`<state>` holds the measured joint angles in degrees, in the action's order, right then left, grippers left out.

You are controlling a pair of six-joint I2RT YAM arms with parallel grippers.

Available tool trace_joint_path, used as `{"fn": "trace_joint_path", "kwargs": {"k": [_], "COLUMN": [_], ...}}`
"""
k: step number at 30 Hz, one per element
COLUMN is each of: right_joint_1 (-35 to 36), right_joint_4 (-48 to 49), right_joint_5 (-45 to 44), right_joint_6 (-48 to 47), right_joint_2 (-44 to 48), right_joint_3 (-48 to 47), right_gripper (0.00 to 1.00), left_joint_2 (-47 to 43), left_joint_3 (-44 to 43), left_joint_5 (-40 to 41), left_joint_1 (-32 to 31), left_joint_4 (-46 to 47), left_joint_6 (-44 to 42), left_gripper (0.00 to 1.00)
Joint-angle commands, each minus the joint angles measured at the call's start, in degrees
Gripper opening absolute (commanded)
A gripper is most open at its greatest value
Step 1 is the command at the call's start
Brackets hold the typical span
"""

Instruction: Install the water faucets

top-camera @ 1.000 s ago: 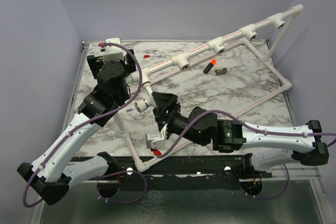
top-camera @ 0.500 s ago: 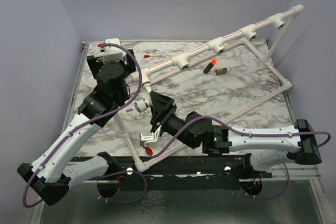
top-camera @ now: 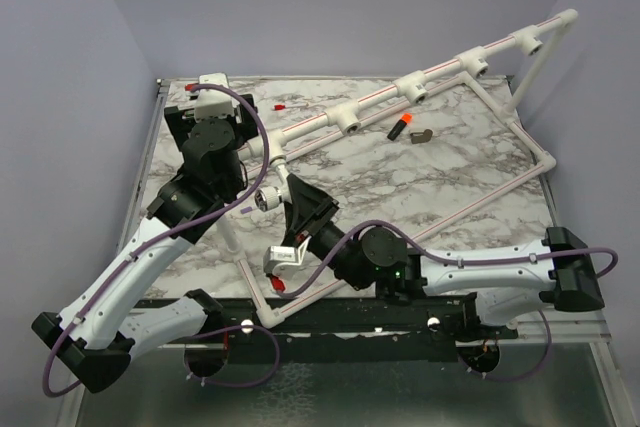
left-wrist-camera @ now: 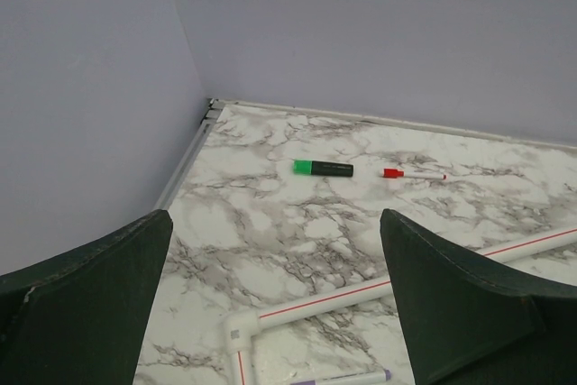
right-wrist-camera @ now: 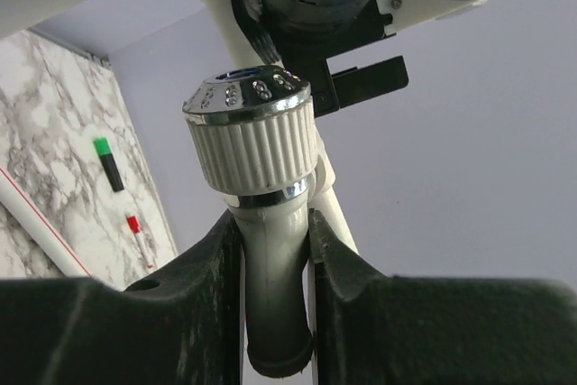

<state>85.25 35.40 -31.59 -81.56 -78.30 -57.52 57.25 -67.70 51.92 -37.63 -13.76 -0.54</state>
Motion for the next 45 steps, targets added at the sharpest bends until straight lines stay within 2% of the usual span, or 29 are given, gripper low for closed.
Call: {"fn": "trace_joint_path", "kwargs": {"k": [1, 6, 11, 16, 25, 29, 34, 41, 45], "right_joint_1": [1.1, 1.4, 1.6, 1.6, 1.6, 1.6, 1.3, -0.3, -0.4], "right_joint_4": [15.0, 32.0, 38.8, 47.0, 48.3, 43.4, 29.3, -2.2, -5.5], "right_joint_5": [-3.8, -12.7, -17.2, -22.4, -33.2, -35.4, -36.6, -33.7, -31.0], "right_joint_6": [10.8, 23.1, 38.6, 46.7, 70.8, 84.6, 107.7, 145.7, 151.0], "right_joint_2": [-3.3, -8.6, -10.8, -12.4, -12.3, -10.9, -7.6, -1.8, -1.1], "right_joint_3": [1.1, 0.8, 0.3, 0.3, 1.4, 2.1, 2.8, 0.3, 0.4], "right_gripper": [0.00, 0.00, 0.00, 0.00, 0.00, 0.00, 0.00, 0.00, 0.00], "left_joint_2": [-0.9, -1.3, -1.6, -2.3, -2.7, -2.6, -2.5, -2.4, -2.4], "left_joint_3": [2.1, 1.9, 1.9, 2.4, 2.9, 3.0, 3.2, 3.2, 3.3], "left_joint_5": [-0.8, -0.3, -0.3, 0.5, 0.7, 0.9, 1.3, 1.0, 1.3], "left_joint_1": [-0.6, -0.6, -0.7, -1.0, -2.0, -2.5, -2.9, -3.0, -3.0], "left_joint_4": [-5.8, -5.9, -5.8, -5.1, -4.8, -4.6, -4.2, -4.8, -4.8], "left_joint_6": [-1.0, -0.7, -0.5, -1.3, -1.4, -1.5, -1.8, -1.3, -1.4], "left_gripper": [0.99, 0.99, 0.99, 0.99, 0.99, 0.99, 0.99, 0.99, 0.99]}}
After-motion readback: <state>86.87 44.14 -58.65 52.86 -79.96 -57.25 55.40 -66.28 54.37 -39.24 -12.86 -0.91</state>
